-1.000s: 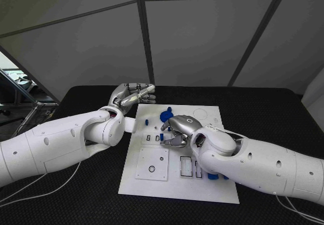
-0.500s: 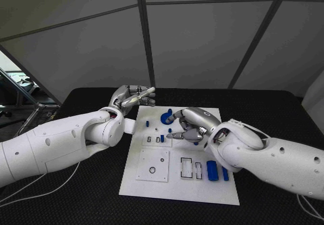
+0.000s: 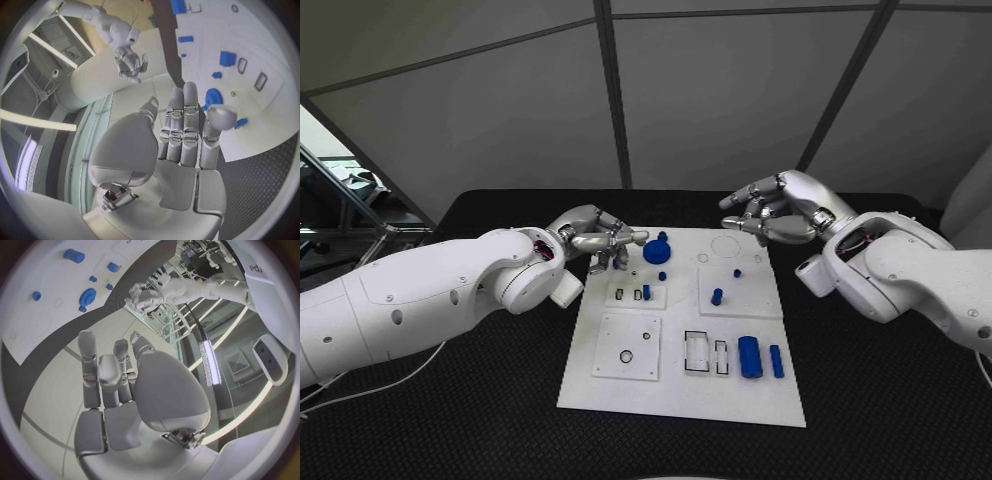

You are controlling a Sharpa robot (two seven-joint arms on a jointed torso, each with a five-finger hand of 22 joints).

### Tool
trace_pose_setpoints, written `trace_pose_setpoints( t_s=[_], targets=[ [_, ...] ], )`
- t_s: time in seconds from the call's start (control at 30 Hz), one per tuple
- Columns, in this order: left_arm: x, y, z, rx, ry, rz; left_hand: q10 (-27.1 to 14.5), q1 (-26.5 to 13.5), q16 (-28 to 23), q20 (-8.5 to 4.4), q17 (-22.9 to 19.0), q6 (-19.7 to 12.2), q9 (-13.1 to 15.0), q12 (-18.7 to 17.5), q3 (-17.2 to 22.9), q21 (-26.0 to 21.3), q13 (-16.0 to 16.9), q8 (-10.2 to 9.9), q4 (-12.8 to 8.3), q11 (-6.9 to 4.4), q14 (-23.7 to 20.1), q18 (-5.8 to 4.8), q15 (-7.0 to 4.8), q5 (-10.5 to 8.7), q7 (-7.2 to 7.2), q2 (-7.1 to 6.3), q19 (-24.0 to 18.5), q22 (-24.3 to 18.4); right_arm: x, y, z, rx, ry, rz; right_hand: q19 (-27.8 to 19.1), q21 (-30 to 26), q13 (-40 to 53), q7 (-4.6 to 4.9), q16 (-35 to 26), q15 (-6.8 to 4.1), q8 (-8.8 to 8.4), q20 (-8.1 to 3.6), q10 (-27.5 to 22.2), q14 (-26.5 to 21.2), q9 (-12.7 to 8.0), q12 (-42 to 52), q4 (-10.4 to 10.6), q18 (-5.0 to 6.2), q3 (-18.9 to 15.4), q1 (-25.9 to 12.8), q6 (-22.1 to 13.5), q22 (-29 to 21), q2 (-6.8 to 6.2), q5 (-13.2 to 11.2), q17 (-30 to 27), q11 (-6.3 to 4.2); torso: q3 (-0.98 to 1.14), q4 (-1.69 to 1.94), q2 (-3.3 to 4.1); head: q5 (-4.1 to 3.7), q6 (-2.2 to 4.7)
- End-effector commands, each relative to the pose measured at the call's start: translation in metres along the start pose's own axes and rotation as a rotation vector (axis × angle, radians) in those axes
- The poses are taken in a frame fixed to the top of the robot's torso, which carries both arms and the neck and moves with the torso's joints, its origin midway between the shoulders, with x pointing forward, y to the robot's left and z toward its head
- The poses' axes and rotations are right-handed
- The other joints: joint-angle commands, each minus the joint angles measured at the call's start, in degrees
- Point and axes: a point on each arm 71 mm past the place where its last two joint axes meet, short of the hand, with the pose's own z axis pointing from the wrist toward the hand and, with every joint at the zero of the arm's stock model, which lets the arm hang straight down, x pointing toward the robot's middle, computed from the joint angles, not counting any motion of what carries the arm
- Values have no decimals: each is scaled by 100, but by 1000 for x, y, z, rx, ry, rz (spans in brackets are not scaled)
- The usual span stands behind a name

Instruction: Assemble the parts on the task board

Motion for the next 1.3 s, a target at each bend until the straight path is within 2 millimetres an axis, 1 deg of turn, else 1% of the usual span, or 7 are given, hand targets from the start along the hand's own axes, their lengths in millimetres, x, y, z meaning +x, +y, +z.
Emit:
trace_pose_setpoints(
  t_s=[0.03, 0.13, 0.17, 0.33, 0.43, 0.6, 1.3],
  targets=[
    [7, 10, -1, -210, 101, 291, -267, -34, -91, -65, 170, -99, 269, 1707, -142, 538, 1706, 265, 139, -7, 39, -163, 29, 17, -95, 17, 151, 726, -12, -8, 0, 32, -46, 255, -70, -228, -227, 1, -198, -7, -45, -9, -78, -35, -24, -245, -48, 128, 4, 22, 31, -252, -32, 42, -164, -6, 21, 15, -100, -23, -12],
    [9, 8, 1, -268, 105, 375, -285, -133, -179, 17, 317, -189, 606, 2807, -403, 850, 2814, 638, 331, -41, 67, -265, -65, 12, -73, 53, 282, 1218, -24, -18, 0, 63, -90, 278, -144, -431, -366, 8, -384, -3, -75, -6, -145, -61, -45, -397, -53, 159, 5, 18, 3, -479, -39, 53, -324, 4, 25, 22, -140, -18, -25],
    [10, 8, 3, -284, 105, 400, -284, -209, -193, -19, 339, -189, 664, 2911, -472, 890, 2929, 706, 404, -15, 71, -259, -21, -24, -66, 64, 304, 1290, -27, -21, 0, 72, -101, 282, -192, -531, -386, 13, -483, 0, -88, -4, -162, -84, -54, -423, -52, 176, 4, 14, -16, -594, -41, 59, -417, 10, 26, 25, -151, -20, -30],
    [14, 6, 9, -342, 94, 485, -289, -344, -290, -14, 474, -362, 1042, 3264, -867, 1058, 3301, 1076, 647, -34, 98, -307, -37, -37, -87, 138, 407, 1592, -36, -31, 3, 103, -132, 292, -280, -869, -525, 34, -1065, 19, -125, 13, -251, -211, -83, -580, -52, 207, 9, 13, -69, -900, -44, 77, -923, 32, 37, 41, -194, -38, -68],
    [17, 5, 14, -367, 83, 524, -257, -457, -336, -18, 534, -421, 1233, 3394, -1071, 1134, 3442, 1255, 660, -46, 112, -332, -40, -56, -111, 176, 470, 1736, -37, -35, 5, 113, -138, 293, -260, -951, -578, 40, -1220, 23, -130, 18, -258, -215, -91, -620, -54, 207, 10, 16, -82, -954, -46, 79, -1026, 37, 45, 37, -205, -28, -90],
    [21, 2, 23, -395, 70, 561, -228, -517, -383, -21, 591, -504, 1420, 3492, -1242, 1186, 3553, 1411, 673, -54, 124, -350, -45, -58, -121, 223, 515, 1842, -37, -36, 8, 117, -132, 287, -239, -995, -607, 41, -1278, 24, -128, 19, -254, -203, -93, -636, -52, 208, 16, 20, -85, -984, -33, 88, -1047, 38, 43, 36, -200, -29, -100],
    [45, -2, 43, -432, 165, 640, -181, -372, -465, -27, 685, -629, 1739, 3631, -1421, 1267, 3707, 1665, 649, -70, 146, -378, -52, -49, -144, 307, 585, 2007, -30, -33, 12, 115, -102, 256, -183, -1099, -671, 53, -1486, 29, -145, 21, -262, -189, -109, -666, -60, 206, 15, 28, -156, -1054, -51, 163, -1170, 47, 34, 44, -164, -34, -157]
  ],
)
